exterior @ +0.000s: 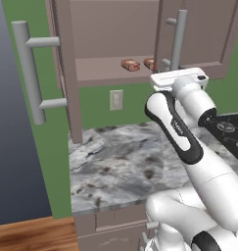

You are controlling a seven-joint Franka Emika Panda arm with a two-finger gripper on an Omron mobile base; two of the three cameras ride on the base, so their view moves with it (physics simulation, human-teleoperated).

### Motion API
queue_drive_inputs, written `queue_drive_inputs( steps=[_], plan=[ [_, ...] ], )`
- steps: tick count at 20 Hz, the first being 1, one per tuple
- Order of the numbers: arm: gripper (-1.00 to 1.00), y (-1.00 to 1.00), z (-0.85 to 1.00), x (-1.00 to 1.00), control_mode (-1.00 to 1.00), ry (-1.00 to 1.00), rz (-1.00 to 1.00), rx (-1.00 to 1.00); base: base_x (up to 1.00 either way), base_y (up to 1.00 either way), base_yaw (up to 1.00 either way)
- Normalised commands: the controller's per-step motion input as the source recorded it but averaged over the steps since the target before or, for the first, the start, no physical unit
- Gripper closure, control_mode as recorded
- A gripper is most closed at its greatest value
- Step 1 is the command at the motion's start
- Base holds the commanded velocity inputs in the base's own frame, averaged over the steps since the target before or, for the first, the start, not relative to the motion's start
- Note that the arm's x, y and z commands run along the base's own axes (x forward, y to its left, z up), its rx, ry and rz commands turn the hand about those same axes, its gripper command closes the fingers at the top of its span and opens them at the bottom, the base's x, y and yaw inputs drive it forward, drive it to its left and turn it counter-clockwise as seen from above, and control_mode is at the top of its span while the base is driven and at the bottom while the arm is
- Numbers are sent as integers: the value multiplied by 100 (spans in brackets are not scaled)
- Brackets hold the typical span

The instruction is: Pick up the bar soap and bar soap from the sink, and place them back in the cabinet, and close the cabinet doors.

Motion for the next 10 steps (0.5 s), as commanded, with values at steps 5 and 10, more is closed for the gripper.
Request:
queue_drive_inputs(
  steps=[5, 10],
  plan=[
    [-100, 0, 0, 49, -100, 0, -21, 0, 0, 0, 0],
    [-100, 0, 0, 51, -100, 0, -12, 0, 0, 0, 0]
  ],
)
